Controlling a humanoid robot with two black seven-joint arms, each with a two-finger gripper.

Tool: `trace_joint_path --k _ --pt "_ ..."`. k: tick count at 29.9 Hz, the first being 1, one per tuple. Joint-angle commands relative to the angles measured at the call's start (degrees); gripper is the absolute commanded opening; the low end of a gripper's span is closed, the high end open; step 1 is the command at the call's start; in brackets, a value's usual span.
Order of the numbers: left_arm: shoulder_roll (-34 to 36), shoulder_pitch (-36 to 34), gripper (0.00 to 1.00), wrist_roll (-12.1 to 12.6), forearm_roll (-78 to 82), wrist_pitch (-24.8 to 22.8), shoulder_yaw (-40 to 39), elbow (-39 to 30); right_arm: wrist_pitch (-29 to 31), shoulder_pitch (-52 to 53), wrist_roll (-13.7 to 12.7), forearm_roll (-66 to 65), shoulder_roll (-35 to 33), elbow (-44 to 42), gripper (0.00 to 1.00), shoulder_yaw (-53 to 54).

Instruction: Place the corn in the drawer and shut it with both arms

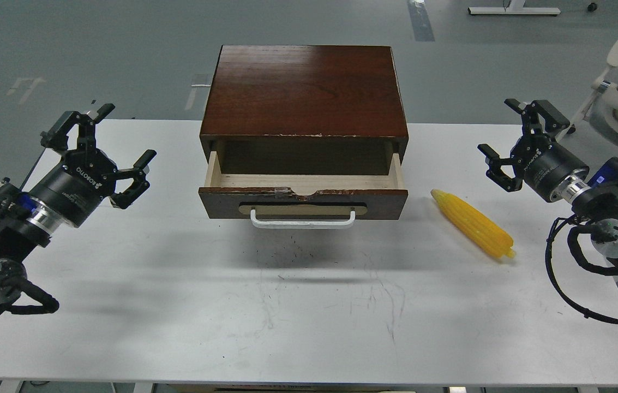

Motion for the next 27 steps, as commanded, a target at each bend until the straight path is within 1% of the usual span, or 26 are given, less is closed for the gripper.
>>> trace_joint_path --k 1,6,13,20,25,27 --pt "0.0 0.6 1.0 0.0 0.2 0.1 0.0 -0.2 0.0 -0.2 0.0 0.0 0.0 0.0 1.0 -0.1" --pt "-0.1 0.7 1.0 0.0 0.2 -0.1 -0.1 -0.1 0.0 -0.2 0.0 0.0 0.0 0.0 1.0 0.0" --pt "0.9 0.6 1.0 0.0 0.2 -1.8 0.1 0.7 0.0 -0.2 0.0 -0.1 -0.6 0.1 1.0 -0.1" --pt "2.6 -0.2 1.0 0.0 0.4 -1.8 -0.2 1.6 0.0 -0.2 0.0 -0.4 -1.3 0.1 1.0 -0.1" --pt "2.5 -0.3 1.0 0.0 0.3 -1.8 -0.4 1.4 0.0 -0.2 0.0 -1.0 -1.4 0.4 1.0 -0.4" --pt "2.3 -0.3 1.0 0.0 0.3 -1.8 -1.1 1.4 0.0 0.6 0.0 -1.9 -3.0 1.6 1.0 -0.9"
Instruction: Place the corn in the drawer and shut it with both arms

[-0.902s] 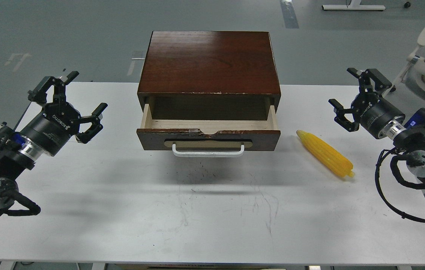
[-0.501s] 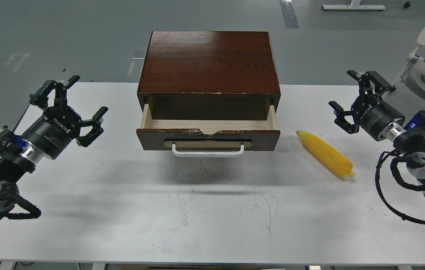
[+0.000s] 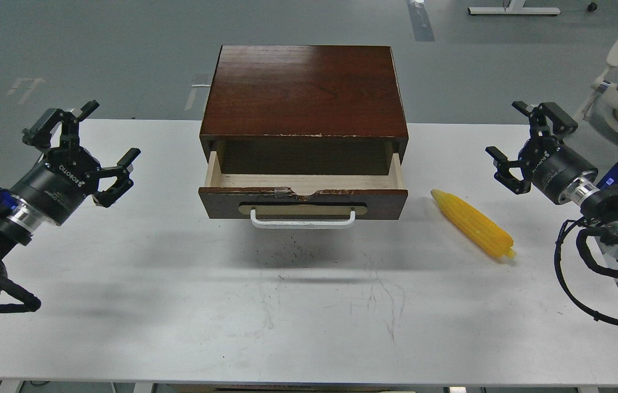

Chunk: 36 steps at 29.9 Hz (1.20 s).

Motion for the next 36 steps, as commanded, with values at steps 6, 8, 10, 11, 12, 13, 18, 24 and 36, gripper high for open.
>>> trace_joint_path --k 6,8,10,11,12,13,18,24,36 --pt "0.1 0.0 1.0 0.0 -0.1 0.0 -1.1 -0.2 0.0 9.2 0.0 -25.0 -8.5 3.4 1.0 -0.5" --pt "0.2 0.0 1.0 0.0 -0.1 0.0 -1.1 -0.2 0.0 11.1 0.0 -31.9 -9.4 3.4 1.0 -0.5" --pt "0.1 0.0 1.0 0.0 -0.1 0.0 -1.1 -0.3 0.0 14.7 0.0 -44.3 -10.6 4.0 1.0 -0.5" --pt "0.1 0.0 1.0 0.0 -0.1 0.0 -1.1 -0.3 0.0 15.5 0.0 -47.2 -10.9 4.3 1.0 -0.5" --pt "0.1 0.0 1.0 0.0 -0.1 0.0 -1.1 -0.4 0.0 16.8 0.0 -52.3 -11.3 4.9 1.0 -0.7" --pt "0.1 0.0 1.0 0.0 -0.1 0.0 -1.1 -0.4 0.0 17.3 0.0 -54.8 -11.7 5.3 1.0 -0.7" --pt "0.2 0.0 1.0 0.0 0.0 0.0 -1.2 -0.6 0.0 18.4 0.0 -74.8 -12.8 9.6 1.0 -0.8" --pt "0.4 0.1 1.0 0.0 0.1 0.0 -1.7 -0.7 -4.3 18.3 0.0 -87.9 -10.1 10.3 1.0 -9.0" --pt "0.4 0.2 1.0 0.0 0.5 0.0 -1.7 -0.7 -13.3 20.5 0.0 -88.5 -0.8 3.9 1.0 -26.6"
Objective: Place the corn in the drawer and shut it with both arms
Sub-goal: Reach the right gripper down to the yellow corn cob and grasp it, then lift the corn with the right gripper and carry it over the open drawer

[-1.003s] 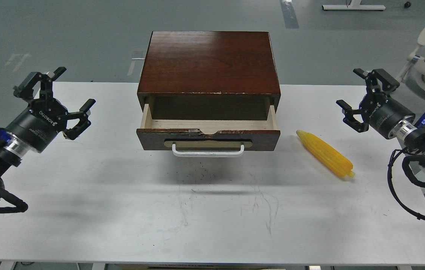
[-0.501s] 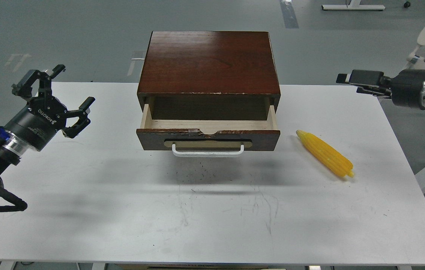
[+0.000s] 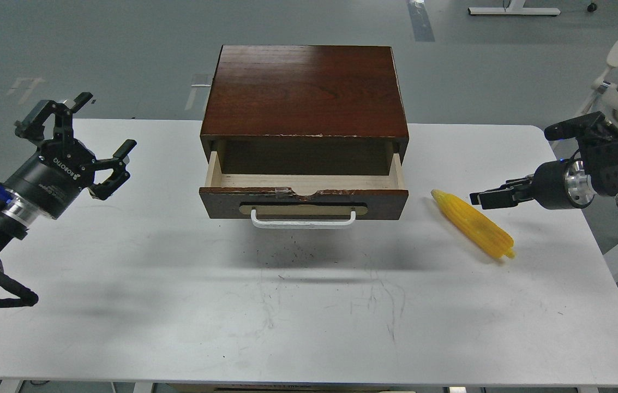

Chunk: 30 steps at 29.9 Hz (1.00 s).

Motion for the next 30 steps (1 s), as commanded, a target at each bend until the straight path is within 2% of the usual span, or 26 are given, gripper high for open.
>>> trace_joint_path --k 1,14,20,22,24,28,30 --pt "0.1 0.0 1.0 0.0 0.1 0.0 0.0 0.0 -1.4 -0.4 0.0 0.0 2.5 -2.1 1.0 -2.4" --pt "0.0 0.2 1.0 0.0 0.1 0.0 0.0 0.0 -1.4 -2.1 0.0 0.0 6.3 -4.1 0.99 -5.1" --pt "0.0 0.2 1.0 0.0 0.1 0.0 0.0 0.0 -1.5 -2.3 0.0 0.0 6.3 -4.7 0.89 -7.0" --pt "0.1 0.2 1.0 0.0 0.1 0.0 0.0 0.0 -1.5 -2.3 0.0 0.0 6.3 -4.7 0.71 -7.9" --pt "0.0 0.2 1.0 0.0 0.2 0.0 0.0 0.0 -1.5 -2.3 0.0 0.0 6.3 -4.7 0.59 -8.2" --pt "0.0 0.2 1.0 0.0 0.2 0.0 0.0 0.0 -1.5 -2.6 0.0 0.0 6.3 -4.7 0.43 -8.2" --pt "0.0 0.2 1.0 0.0 0.2 0.0 0.0 0.0 -1.5 -2.8 0.0 0.2 6.3 -4.7 0.2 -8.2"
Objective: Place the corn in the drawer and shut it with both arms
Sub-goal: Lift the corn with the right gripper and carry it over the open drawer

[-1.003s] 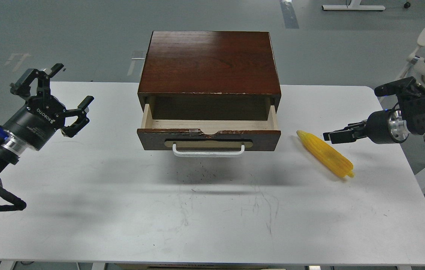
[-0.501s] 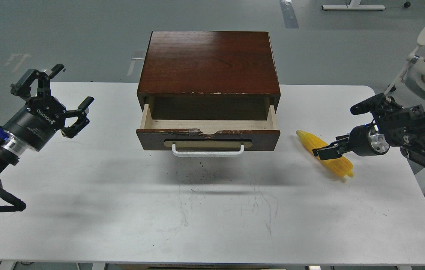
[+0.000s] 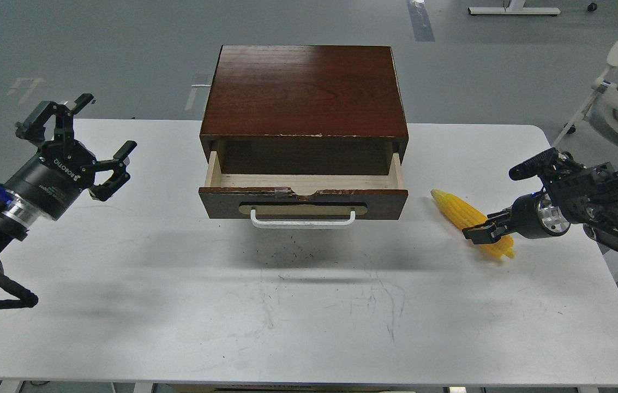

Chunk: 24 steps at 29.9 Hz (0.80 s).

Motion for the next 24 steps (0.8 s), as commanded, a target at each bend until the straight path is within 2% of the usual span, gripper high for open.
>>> trace_joint_path --k 1,3,9,15,18,24 --pt "0.0 0.0 1.0 0.0 0.0 0.0 0.0 0.0 -0.2 -0.3 0.0 0.2 -0.1 0.1 0.16 0.1" --pt "0.0 0.0 1.0 0.0 0.0 0.0 0.0 0.0 -0.3 0.4 0.0 0.4 -0.3 0.3 0.11 0.2" --pt "0.0 0.0 1.0 0.0 0.0 0.0 0.0 0.0 -2.3 4.4 0.0 1.3 -1.6 0.6 0.1 2.6" --pt "0.1 -0.1 1.0 0.0 0.0 0.0 0.0 0.0 -3.4 13.4 0.0 1.7 -4.5 1.9 0.11 8.2" --pt "0.1 -0.1 1.0 0.0 0.0 0.0 0.0 0.0 -3.4 18.2 0.0 3.5 -4.1 2.2 0.11 8.5" --pt "0.3 -0.2 1.0 0.0 0.0 0.0 -0.1 0.0 -3.2 28.5 0.0 5.3 -1.1 8.7 0.12 8.1"
